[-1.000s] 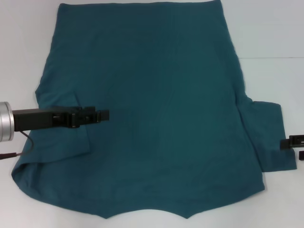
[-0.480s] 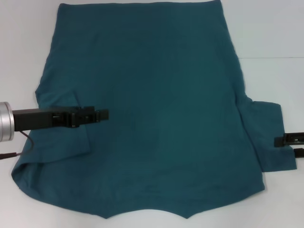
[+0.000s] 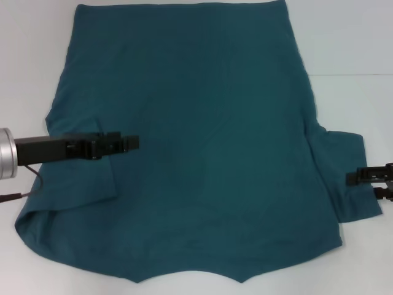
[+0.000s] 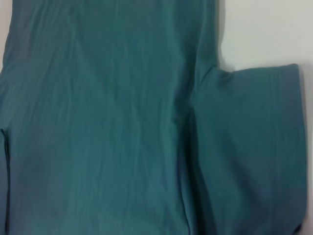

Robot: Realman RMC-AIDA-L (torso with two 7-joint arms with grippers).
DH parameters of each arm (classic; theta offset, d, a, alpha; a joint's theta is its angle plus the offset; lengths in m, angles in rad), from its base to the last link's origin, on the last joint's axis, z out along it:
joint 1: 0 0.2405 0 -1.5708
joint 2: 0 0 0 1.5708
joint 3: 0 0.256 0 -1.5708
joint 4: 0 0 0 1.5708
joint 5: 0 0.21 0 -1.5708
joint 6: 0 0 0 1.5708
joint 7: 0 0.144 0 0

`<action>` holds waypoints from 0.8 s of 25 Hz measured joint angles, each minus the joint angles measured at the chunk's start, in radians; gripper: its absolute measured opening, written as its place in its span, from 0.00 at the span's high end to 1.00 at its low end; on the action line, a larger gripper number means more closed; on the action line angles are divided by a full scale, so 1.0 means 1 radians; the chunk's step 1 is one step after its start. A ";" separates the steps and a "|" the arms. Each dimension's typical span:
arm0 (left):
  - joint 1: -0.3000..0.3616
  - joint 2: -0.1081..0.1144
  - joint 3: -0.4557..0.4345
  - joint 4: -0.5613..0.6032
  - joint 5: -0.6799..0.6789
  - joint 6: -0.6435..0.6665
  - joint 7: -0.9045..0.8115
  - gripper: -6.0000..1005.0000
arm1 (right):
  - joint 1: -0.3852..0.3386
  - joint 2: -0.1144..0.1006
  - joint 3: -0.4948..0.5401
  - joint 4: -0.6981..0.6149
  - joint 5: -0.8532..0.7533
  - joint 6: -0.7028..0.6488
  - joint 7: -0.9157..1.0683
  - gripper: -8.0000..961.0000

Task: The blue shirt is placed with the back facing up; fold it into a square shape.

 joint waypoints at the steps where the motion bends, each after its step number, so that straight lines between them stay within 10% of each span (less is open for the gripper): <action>1: 0.000 0.001 0.000 0.000 -0.007 0.000 0.000 0.40 | 0.001 0.000 0.000 0.002 0.000 0.001 0.000 0.05; 16: -0.004 0.006 0.000 -0.009 -0.026 -0.004 0.001 0.40 | 0.004 0.000 -0.009 0.018 -0.002 0.016 -0.004 0.21; 20: -0.001 0.006 0.000 -0.009 -0.028 -0.009 0.001 0.40 | 0.005 0.000 -0.009 0.018 -0.005 0.018 -0.010 0.38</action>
